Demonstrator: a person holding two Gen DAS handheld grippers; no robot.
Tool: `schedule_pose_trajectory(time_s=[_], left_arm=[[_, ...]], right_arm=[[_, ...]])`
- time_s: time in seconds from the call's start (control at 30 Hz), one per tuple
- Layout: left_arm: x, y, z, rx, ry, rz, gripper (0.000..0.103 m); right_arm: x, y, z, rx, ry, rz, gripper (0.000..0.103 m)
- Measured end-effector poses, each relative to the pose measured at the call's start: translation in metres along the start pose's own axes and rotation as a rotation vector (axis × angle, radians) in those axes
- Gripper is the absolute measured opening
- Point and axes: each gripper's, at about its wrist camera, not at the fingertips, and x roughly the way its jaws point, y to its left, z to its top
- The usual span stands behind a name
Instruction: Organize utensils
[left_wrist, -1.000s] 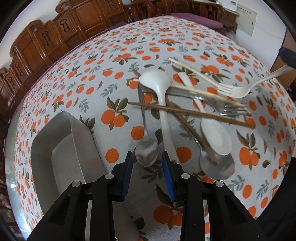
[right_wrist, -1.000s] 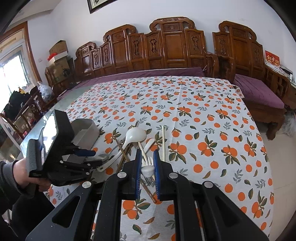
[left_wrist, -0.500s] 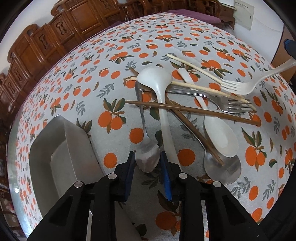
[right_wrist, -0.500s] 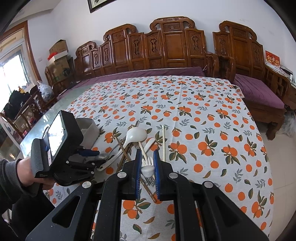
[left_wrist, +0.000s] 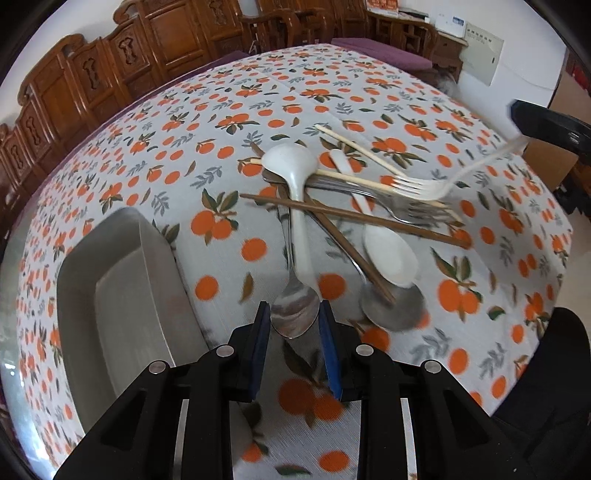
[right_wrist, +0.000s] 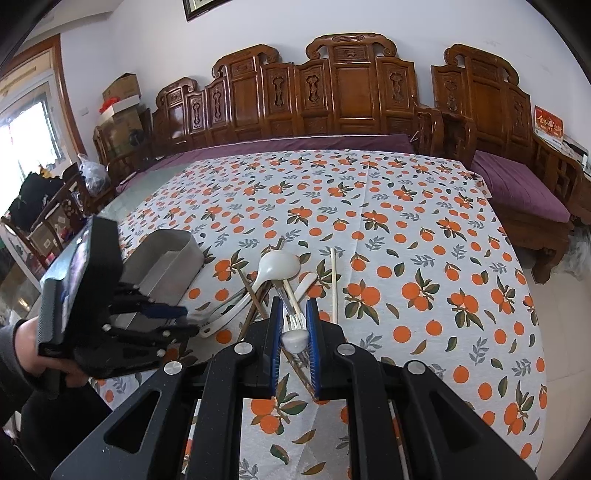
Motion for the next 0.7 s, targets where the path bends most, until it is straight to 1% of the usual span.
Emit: schedule_pose_trajectory(time_s=[0.17, 0.3, 0.63, 0.67, 0.7], left_arm=[[-0.018, -0.005, -0.01, -0.013, -0.044, 0.003, 0.025], [-0.03, 0.002, -0.007, -0.049, -0.063, -0.02, 0.025], [-0.044, 0.009, 0.003, -0.067, -0.086, -0.02, 0.024], [-0.045, 0.009, 0.004, -0.067, -0.089, -0.018, 0.007], [-0.046, 0.008, 0.007, -0.065, -0.085, -0.025, 0.005]], right_arm=[[-0.001, 0.002, 0.0, -0.005, 0.0, 0.001, 0.014], [-0.002, 0.006, 0.002, -0.012, -0.001, 0.003, 0.014], [-0.005, 0.008, 0.004, -0.016, -0.004, 0.008, 0.014], [-0.005, 0.008, 0.003, -0.015, -0.005, 0.008, 0.014], [-0.005, 0.008, 0.004, -0.014, -0.005, 0.008, 0.014]])
